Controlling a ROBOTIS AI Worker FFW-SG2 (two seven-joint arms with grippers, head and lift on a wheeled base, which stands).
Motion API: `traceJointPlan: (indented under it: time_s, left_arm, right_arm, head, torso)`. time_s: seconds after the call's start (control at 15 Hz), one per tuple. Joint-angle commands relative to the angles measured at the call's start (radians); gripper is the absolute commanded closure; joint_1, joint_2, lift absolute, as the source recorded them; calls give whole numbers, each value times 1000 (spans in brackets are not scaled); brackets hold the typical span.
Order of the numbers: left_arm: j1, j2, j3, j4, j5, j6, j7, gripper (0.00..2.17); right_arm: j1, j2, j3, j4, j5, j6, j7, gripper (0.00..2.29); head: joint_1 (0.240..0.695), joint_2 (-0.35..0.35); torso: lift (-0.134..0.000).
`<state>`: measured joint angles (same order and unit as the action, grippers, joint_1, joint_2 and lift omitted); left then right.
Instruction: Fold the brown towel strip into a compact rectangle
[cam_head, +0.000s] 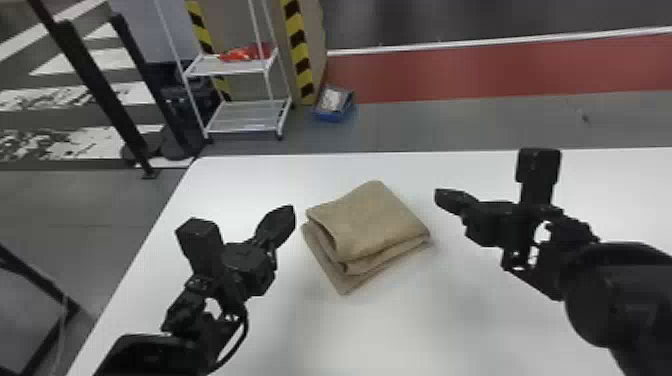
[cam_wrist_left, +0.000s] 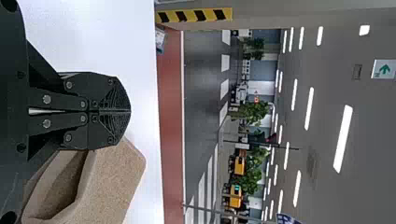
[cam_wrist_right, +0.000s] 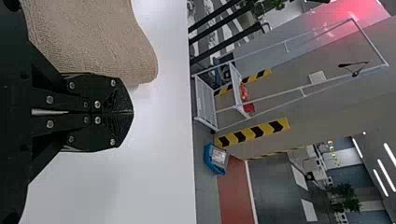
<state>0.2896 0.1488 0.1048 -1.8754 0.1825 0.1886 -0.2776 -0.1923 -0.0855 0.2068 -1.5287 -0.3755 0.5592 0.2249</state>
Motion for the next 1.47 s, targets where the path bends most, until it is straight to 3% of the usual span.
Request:
traceJointPlan:
  time_s: [0.0,0.2,0.33,0.53,0.8,1.07,1.2,1.27,1.4]
  left_arm:
    - [-33,0,-1,38,0,-24,0,1983]
    - [-81,2,3,94,0,-45,1,1983]
    - [-106,2,-1,121,0,-48,3,1983]
    - [-112,-2,-7,131,0,-51,5,1983]
    - [-112,-2,-7,136,-5,-54,9,1983]
    - [-101,0,-5,136,-5,-51,6,1983]
    - [-99,2,-2,136,-5,-51,1,1983]
    - [-98,2,1,134,-5,-51,1,1983]
    - [-95,5,4,133,-5,-51,0,1983]
  right_arm:
    - [137,-23,-66,-182,0,29,1,1943]
    - [304,-56,-95,-338,0,5,-9,1946]
    - [353,-62,-90,-355,4,-23,-7,1943]
    - [349,-60,-32,-301,7,-54,-6,1943]
    - [240,-53,37,-162,9,-57,-9,1943]
    - [71,-8,88,1,12,-60,-29,1946]
    - [-44,41,115,128,38,-75,-33,1943]
    - [-96,72,118,197,61,-115,-33,1943]
    - [-167,86,120,292,67,-222,-32,1943]
  head:
    - [695,192]
    - [695,171]
    - [695,163]
    - [695,166]
    - [695,200]
    - [695,220]
    - [695,226]
    - [695,231]
    - [695,250]
  torso:
    - [-123]
    - [-123]
    - [-123]
    - [-123]
    - [-123]
    - [-123]
    - [-123]
    - [-123]
    - [-123]
